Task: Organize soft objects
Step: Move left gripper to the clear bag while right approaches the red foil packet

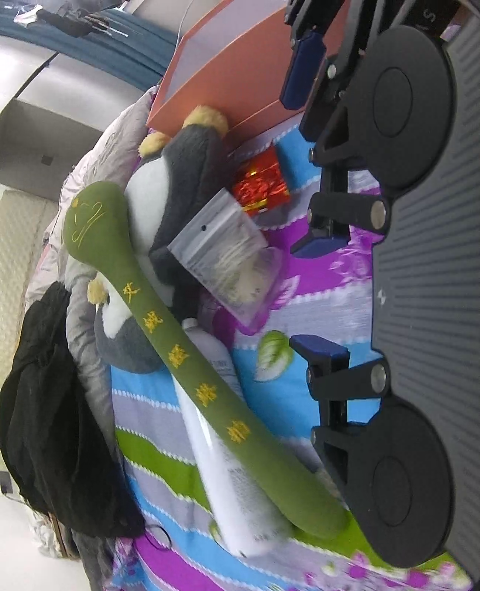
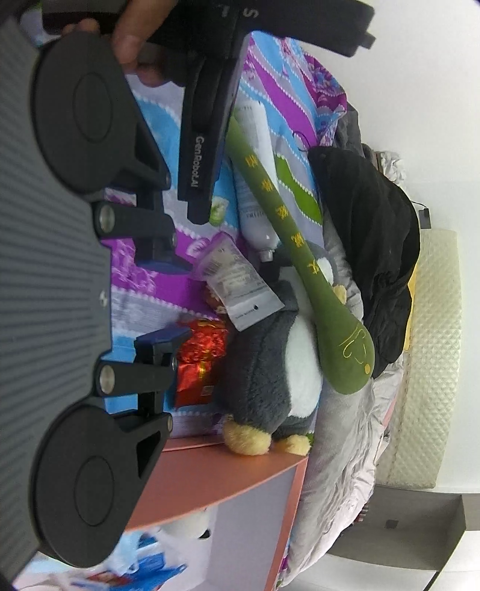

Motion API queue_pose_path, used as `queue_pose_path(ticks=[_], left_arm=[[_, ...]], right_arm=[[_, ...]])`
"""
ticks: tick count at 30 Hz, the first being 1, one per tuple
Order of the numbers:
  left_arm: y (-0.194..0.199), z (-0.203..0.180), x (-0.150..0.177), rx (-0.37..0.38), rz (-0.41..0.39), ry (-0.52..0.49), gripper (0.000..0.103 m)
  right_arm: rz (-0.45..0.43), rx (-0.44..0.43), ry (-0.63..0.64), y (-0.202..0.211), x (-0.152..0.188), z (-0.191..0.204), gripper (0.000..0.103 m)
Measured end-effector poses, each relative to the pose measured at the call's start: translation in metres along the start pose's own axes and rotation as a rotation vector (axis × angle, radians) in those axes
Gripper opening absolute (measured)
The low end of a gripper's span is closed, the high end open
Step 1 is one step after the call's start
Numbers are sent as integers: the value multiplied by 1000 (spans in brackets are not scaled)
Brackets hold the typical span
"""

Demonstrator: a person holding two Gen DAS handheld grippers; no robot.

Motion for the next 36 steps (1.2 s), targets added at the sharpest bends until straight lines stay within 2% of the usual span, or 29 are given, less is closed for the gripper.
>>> queue_pose_path(ticks=[1, 3, 9, 13, 25, 27, 29, 30, 32, 33, 35, 36], left_arm=[[-6, 0, -3, 5, -6, -5, 56], [-16, 1, -8, 22, -17, -18, 59], [-44, 1, -20, 85, -29, -52, 69], [-61, -4, -22, 66, -26, -119, 70], [-82, -2, -17, 137, -17, -243, 72], [-84, -5, -16, 140, -20, -261, 72], [-87, -6, -16, 137, -27, -261, 72], [-88, -7, -16, 138, -30, -260, 72], [-89, -8, -16, 128, -37, -267, 65], [-88, -9, -15, 132, -43, -270, 53], [-86, -9, -16, 142, -44, -252, 41], [-84, -9, -16, 146, -47, -238, 32]], right_arm=[[-7, 5, -8, -5, -1, -3, 55], [-23, 4, -44, -15, -2, -10, 61], [-9, 30, -62, -45, -4, -22, 61], [16, 58, -67, -68, -4, -30, 61], [114, 43, -116, -109, 0, -49, 62], [122, 39, -108, -112, 0, -48, 60], [122, 38, -95, -113, -1, -48, 53], [121, 33, -91, -113, -2, -47, 46], [122, 24, -91, -112, -5, -46, 41], [122, 24, -86, -111, -6, -46, 41], [125, 24, -84, -109, -8, -45, 40], [125, 22, -86, -108, -8, -45, 40]])
Point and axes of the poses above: each gripper's, at about its wrist camera, not at the fingertips, and y roughly against the way its jaws point, z to its left, x to its underside, the point moved 3 cm from there along -y, roughly the way its jaws point, and after that the axes turned 1 degree about -x, right-handed, at the moved point
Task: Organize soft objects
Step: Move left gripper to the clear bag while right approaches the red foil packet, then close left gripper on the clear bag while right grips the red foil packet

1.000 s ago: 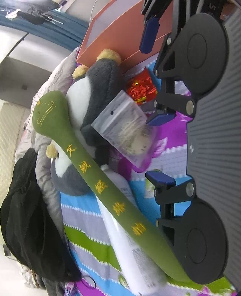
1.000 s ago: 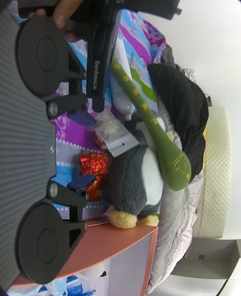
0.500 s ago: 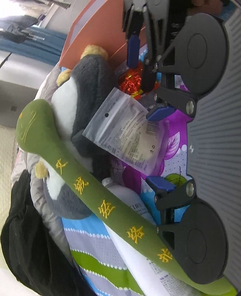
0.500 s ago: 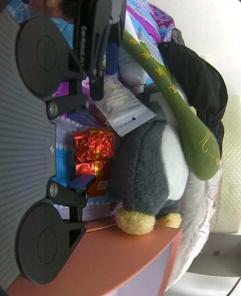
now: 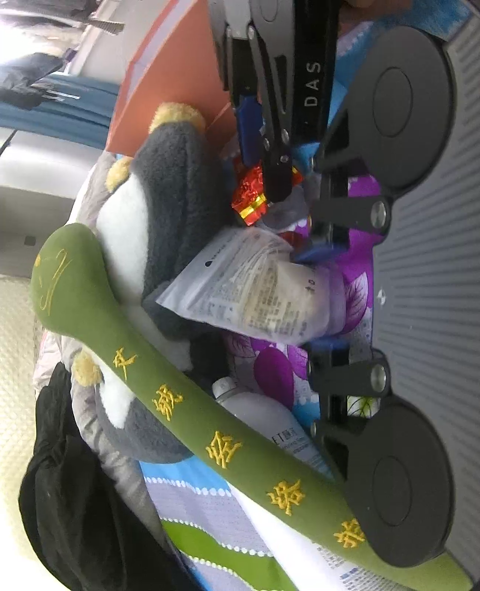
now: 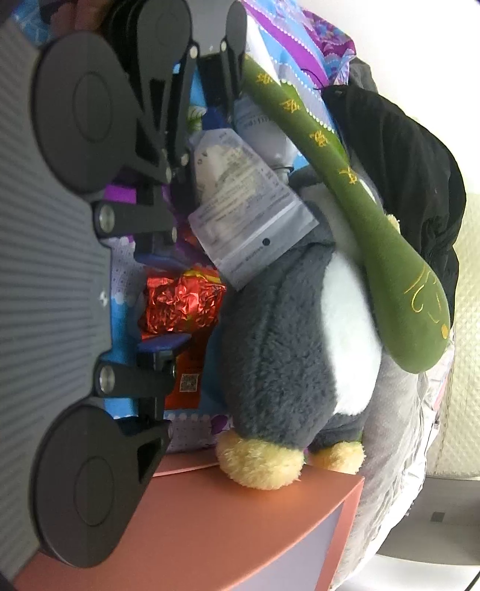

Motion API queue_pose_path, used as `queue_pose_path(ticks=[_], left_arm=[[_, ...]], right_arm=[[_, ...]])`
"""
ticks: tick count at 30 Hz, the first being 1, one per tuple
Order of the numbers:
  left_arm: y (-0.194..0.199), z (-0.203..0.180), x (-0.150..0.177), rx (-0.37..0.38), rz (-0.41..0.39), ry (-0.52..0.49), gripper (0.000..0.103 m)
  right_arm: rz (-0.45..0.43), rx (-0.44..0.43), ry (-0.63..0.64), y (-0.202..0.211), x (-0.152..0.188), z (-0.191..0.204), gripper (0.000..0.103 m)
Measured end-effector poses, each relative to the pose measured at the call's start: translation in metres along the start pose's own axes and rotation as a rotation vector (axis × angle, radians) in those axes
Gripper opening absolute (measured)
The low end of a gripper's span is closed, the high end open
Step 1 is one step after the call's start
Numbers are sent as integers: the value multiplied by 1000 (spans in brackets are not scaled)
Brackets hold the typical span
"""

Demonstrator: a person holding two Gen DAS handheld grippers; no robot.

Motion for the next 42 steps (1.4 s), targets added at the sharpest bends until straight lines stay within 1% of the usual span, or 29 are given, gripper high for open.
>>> queue_pose_path(ticks=[1, 3, 5, 7, 12, 15, 20, 26, 30, 37, 40, 41, 42], left_arm=[[2, 0, 0, 2, -3, 10, 29], [7, 0, -1, -5, -11, 22, 18], [13, 1, -1, -12, -16, 36, 15], [21, 0, -1, -19, -20, 55, 13], [50, -2, 0, -27, -33, 93, 13], [68, -6, 4, -18, -27, 129, 13], [96, -13, 19, 5, 1, 203, 13], [129, -19, 43, 29, 42, 293, 13], [145, -24, 62, 49, 90, 387, 13], [154, -39, 93, 61, 166, 426, 13], [154, -40, 103, 29, 195, 412, 14], [155, -40, 106, 28, 208, 411, 20], [157, -39, 109, 26, 215, 412, 32]], right_arm=[[0, 0, -3, 1, 0, -1, 40], [0, 1, -8, 4, 0, -1, 40], [-1, -4, -9, 9, 0, 0, 40], [-4, -4, -1, 14, 0, 3, 40], [-18, -3, 11, 32, -2, 9, 40], [-23, -3, 19, 47, -1, 13, 40], [-17, -2, 30, 72, 5, 22, 40], [6, -6, 57, 100, 22, 37, 40], [30, -9, 65, 115, 39, 46, 40], [98, 13, 34, 133, 79, 52, 40], [121, 13, 35, 133, 89, 53, 41], [121, 9, 37, 134, 91, 54, 42], [121, 6, 39, 134, 92, 54, 42]])
Point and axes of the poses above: each gripper's, at about its wrist camera, not at the fingertips, and y roughly against the way its jaws point, z to its left, x to its underside, the point moved 3 cm from there along -y, roughly the way its jaws point, and after that the axes turned 1 degree about -x, right-handed, at the moved point
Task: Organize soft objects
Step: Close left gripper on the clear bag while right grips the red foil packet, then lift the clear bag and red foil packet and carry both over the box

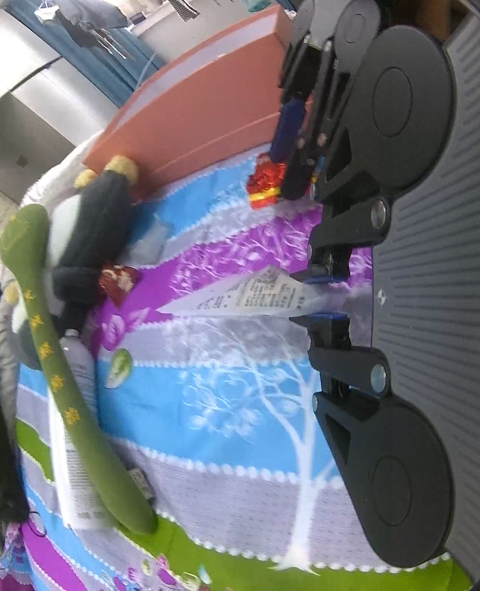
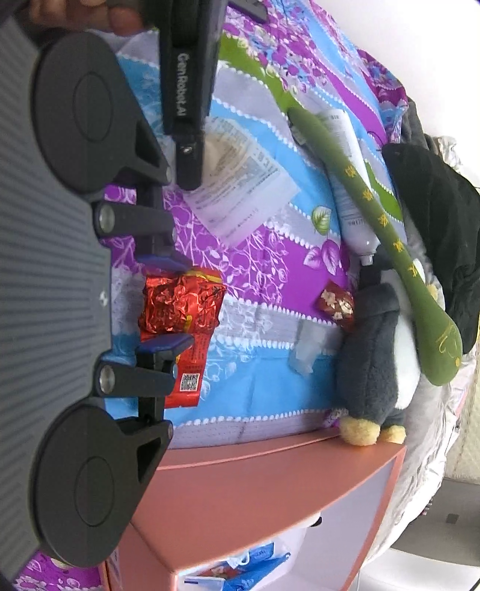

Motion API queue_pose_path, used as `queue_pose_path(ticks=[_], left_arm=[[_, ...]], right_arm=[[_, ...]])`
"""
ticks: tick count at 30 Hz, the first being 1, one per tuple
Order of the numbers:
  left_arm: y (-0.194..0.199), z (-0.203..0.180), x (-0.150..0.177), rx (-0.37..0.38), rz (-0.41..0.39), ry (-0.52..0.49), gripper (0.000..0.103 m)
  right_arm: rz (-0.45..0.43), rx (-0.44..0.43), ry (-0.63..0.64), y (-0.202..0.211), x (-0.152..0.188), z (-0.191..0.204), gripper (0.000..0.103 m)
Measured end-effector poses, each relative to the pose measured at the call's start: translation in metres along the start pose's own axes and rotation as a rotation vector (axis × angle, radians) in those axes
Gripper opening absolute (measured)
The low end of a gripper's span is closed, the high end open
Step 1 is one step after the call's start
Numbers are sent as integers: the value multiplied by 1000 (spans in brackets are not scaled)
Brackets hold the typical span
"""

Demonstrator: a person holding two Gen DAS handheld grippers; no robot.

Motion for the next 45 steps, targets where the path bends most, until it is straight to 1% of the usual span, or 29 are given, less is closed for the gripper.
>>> queue_pose_path(ticks=[2, 3, 4, 7, 9, 12, 18, 22, 26, 28, 31, 32, 35, 39, 42, 45], left_arm=[[5, 3, 2, -19, -7, 2, 54], [10, 4, 4, -35, -20, -5, 60], [14, 4, 5, -52, -30, -15, 61], [25, 8, 6, -82, -47, -28, 61], [31, 10, 5, -99, -68, -38, 61], [35, 7, 3, -118, -92, -79, 61], [17, 0, 2, -106, -68, -131, 61], [-2, -1, 1, -138, -38, -152, 61], [-11, -4, 0, -150, -36, -181, 61], [-13, -6, 0, -157, -32, -193, 61], [-16, -8, 0, -167, -29, -202, 57], [-17, -9, 0, -169, -29, -204, 54], [-19, -10, 0, -177, -30, -203, 49], [-18, -12, -1, -176, -32, -188, 38], [-15, -12, -1, -169, -36, -175, 32], [-10, -14, 1, -161, -40, -162, 30]], right_arm=[[2, 3, 7, 0, 1, 2, 43], [6, 2, 9, 0, 2, 3, 43], [9, -2, 11, 0, 2, 3, 41], [19, 0, 21, 0, 2, 5, 47], [24, 6, 26, -1, 4, 6, 47], [31, 1, 13, -5, 6, 6, 47], [43, 11, 45, -14, 10, 10, 47], [47, 14, 50, -19, 12, 7, 47], [40, 6, 48, -22, 17, 4, 49], [34, 6, 46, -23, 17, 4, 48], [28, 10, 50, -24, 18, 5, 46], [26, 14, 56, -24, 18, 5, 45], [22, 17, 54, -24, 18, 4, 42], [18, 16, 48, -22, 17, 2, 38], [15, 16, 45, -19, 17, 2, 37], [9, 11, 42, -15, 15, 3, 37]])
Point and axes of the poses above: each gripper's, at about its wrist camera, not at the fingertips, and y roughly against the way its jaws point, z to its left, x to its underside, the point moved 3 cm from there along -y, roughly the way its jaws point, and after that the axes turned 1 degree about -x, right-handed, at the moved point
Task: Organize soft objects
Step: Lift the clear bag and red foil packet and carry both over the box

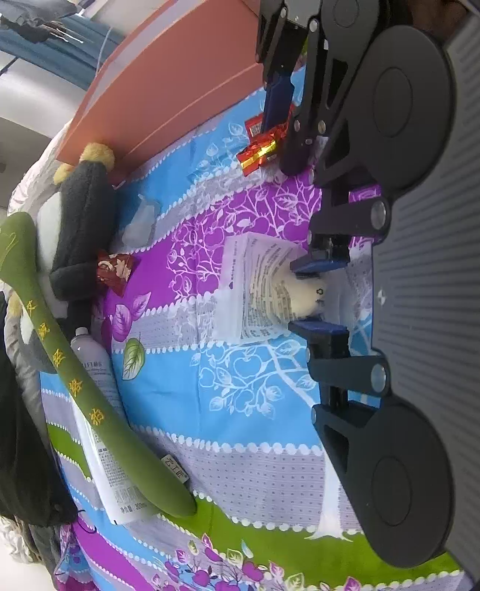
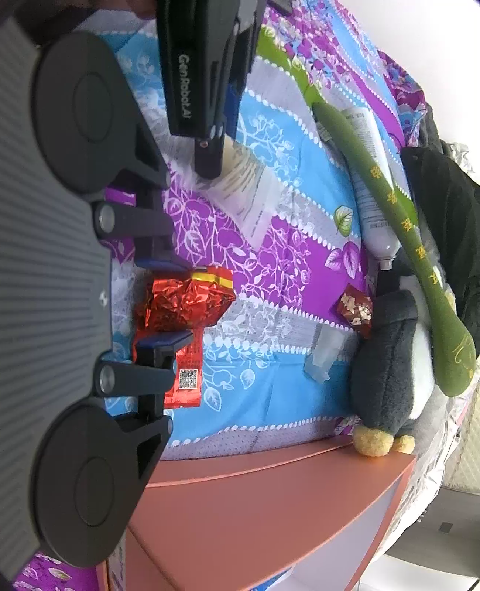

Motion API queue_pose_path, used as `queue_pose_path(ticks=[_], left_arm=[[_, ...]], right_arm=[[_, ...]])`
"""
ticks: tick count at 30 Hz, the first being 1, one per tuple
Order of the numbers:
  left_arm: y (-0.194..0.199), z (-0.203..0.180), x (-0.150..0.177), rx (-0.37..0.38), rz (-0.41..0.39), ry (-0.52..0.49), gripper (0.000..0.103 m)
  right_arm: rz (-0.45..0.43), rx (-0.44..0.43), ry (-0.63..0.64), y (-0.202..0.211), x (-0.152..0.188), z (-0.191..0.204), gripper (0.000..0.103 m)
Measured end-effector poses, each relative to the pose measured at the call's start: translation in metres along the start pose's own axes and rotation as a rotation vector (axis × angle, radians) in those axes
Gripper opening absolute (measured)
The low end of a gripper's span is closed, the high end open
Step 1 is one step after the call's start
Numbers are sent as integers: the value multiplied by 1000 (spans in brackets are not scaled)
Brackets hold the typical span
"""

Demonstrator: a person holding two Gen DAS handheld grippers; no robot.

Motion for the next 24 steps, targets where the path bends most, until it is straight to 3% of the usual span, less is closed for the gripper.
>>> queue_pose_path(ticks=[15, 24], left_arm=[[39, -11, -3, 15, -40, 52, 29], [71, -24, -26, 33, -66, 70, 29]], right_arm=[[-37, -12, 1, 39, -8, -2, 37], [-53, -43, -30, 67, -25, -12, 37]])
Point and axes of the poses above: each gripper's, at about its wrist camera, not at the fingertips, and y roughly against the way its jaws point, z to its left, x to its underside, the point moved 3 cm from there along -y, roughly the way its jaws point, and after that the axes turned 1 degree about -x, right-handed, at the moved point
